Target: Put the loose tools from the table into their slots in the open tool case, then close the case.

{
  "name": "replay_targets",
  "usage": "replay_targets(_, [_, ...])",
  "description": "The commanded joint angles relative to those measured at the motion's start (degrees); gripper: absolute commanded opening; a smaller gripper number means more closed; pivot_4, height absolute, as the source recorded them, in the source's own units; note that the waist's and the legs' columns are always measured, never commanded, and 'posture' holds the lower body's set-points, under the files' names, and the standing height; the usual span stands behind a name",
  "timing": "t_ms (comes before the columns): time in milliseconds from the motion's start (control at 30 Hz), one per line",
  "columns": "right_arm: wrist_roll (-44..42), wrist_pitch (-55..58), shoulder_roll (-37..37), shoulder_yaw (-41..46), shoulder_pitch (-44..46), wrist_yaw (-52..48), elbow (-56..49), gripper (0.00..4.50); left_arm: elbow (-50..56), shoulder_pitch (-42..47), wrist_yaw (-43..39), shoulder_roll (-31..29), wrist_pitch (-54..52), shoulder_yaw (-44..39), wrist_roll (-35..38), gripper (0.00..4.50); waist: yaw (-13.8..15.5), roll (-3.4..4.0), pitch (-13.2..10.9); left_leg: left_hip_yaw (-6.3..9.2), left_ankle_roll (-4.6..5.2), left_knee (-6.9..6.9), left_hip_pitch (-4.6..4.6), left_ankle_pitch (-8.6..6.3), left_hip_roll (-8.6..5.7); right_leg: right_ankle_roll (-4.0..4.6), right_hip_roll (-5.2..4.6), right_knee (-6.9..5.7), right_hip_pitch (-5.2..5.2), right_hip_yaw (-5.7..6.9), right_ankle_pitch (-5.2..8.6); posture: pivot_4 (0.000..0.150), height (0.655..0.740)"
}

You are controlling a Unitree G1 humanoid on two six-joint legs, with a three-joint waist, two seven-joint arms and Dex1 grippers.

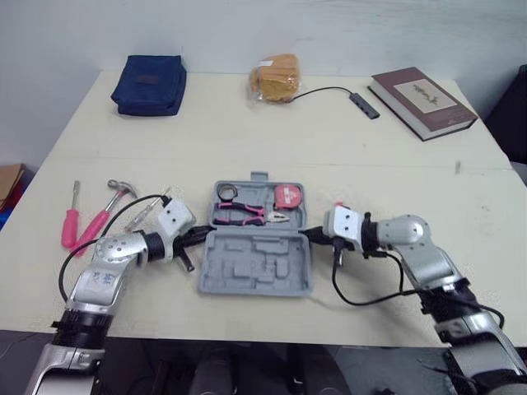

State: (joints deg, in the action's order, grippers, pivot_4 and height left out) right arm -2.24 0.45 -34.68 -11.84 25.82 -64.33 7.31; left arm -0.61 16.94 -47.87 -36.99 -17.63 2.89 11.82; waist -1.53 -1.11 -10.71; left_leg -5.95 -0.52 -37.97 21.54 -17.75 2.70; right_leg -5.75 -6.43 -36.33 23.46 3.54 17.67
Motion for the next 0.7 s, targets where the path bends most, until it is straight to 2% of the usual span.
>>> replay_targets(33, [-2.92,2.70,-0.65,1.00,-1.68,-0.23,-7.82,0.00,3.33,-1.02,-2.50,0.38,1.46,2.49,-0.29,0.07,-0.10,0.00,0.00,-0.02,0.00,-0.01,-0.03,0.00,0.00,0.00,0.00,0.00,0.00,-0.01,0.00,0.150,0.7400])
replay_targets(133, [-4.86,4.98,-2.53,2.85,-7.75,-0.05,-12.99,0.00,5.74,-3.52,-0.93,0.23,0.59,0.48,0.13,0.07,0.03,0.00,0.00,0.01,0.00,0.02,-0.06,-0.02,0.02,0.01,0.00,-0.02,0.00,-0.01,0.00,0.150,0.7400])
replay_targets(233, [-3.83,4.23,-4.38,3.67,-10.45,0.80,-13.29,0.00,7.53,-5.79,-0.73,0.03,-1.07,-0.40,0.71,0.07,-0.02,0.00,0.00,-0.04,0.04,0.03,-0.04,-0.07,0.02,0.01,-0.01,0.08,-0.01,-0.02,0.00,0.150,0.7400])
replay_targets(700, [-4.03,1.08,-6.08,4.42,-9.04,0.68,-8.94,0.00,8.65,-9.46,-2.83,-2.36,-1.38,-0.87,1.11,0.07,-0.08,0.00,0.00,-0.07,0.12,-0.04,-0.13,-0.12,0.02,-0.03,-0.02,0.08,-0.09,-0.04,-0.02,0.150,0.7400])
